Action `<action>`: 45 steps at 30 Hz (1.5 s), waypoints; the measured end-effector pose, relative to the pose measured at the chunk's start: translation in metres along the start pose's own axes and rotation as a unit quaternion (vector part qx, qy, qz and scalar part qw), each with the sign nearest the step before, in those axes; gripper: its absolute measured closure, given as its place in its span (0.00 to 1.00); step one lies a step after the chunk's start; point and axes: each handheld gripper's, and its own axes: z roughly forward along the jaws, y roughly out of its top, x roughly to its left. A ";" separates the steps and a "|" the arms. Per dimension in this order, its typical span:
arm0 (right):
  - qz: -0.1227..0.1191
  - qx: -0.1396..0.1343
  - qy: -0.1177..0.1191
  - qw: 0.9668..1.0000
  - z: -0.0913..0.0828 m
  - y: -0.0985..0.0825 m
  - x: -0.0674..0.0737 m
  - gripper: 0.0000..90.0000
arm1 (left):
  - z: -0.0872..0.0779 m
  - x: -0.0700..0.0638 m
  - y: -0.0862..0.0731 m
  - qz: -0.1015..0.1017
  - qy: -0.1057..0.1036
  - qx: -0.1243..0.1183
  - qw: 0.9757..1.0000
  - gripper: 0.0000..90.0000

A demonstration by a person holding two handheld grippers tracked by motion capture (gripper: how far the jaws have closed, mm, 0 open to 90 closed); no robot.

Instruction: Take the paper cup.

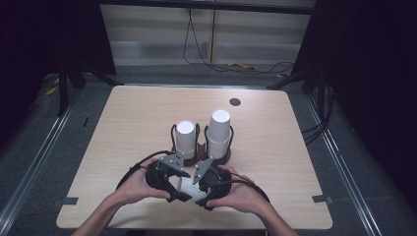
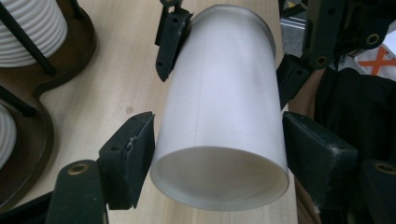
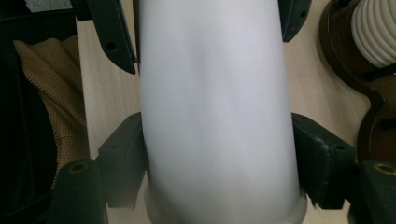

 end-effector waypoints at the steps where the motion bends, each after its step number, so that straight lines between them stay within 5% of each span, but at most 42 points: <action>1: -0.002 -0.001 -0.003 1.000 0.000 0.000 0.000 0.30 | 0.000 0.000 0.000 0.002 0.000 0.001 1.000 0.31; 15: -0.005 -0.019 0.007 1.000 0.008 -0.002 0.000 0.28 | 0.000 -0.001 -0.003 0.002 0.000 0.010 1.000 0.38; 19: -0.008 -0.048 0.007 0.999 0.006 -0.007 -0.001 0.25 | -0.002 -0.002 -0.003 0.005 0.000 0.006 1.000 0.38; 24: 0.017 -0.077 0.008 0.997 -0.001 -0.013 -0.004 0.19 | -0.005 -0.002 -0.004 0.002 0.004 -0.003 1.000 0.38; 29: 0.044 -0.125 0.001 0.991 -0.007 -0.024 -0.008 0.17 | -0.012 -0.002 -0.007 0.005 0.015 -0.008 1.000 0.38; 37: 0.062 -0.149 -0.002 0.987 -0.013 -0.032 -0.011 0.16 | -0.014 0.000 -0.012 -0.001 0.022 -0.025 0.999 0.38; 45: 0.088 -0.183 -0.008 0.979 -0.019 -0.041 -0.013 0.16 | -0.016 0.002 -0.017 -0.012 0.032 -0.040 0.999 0.38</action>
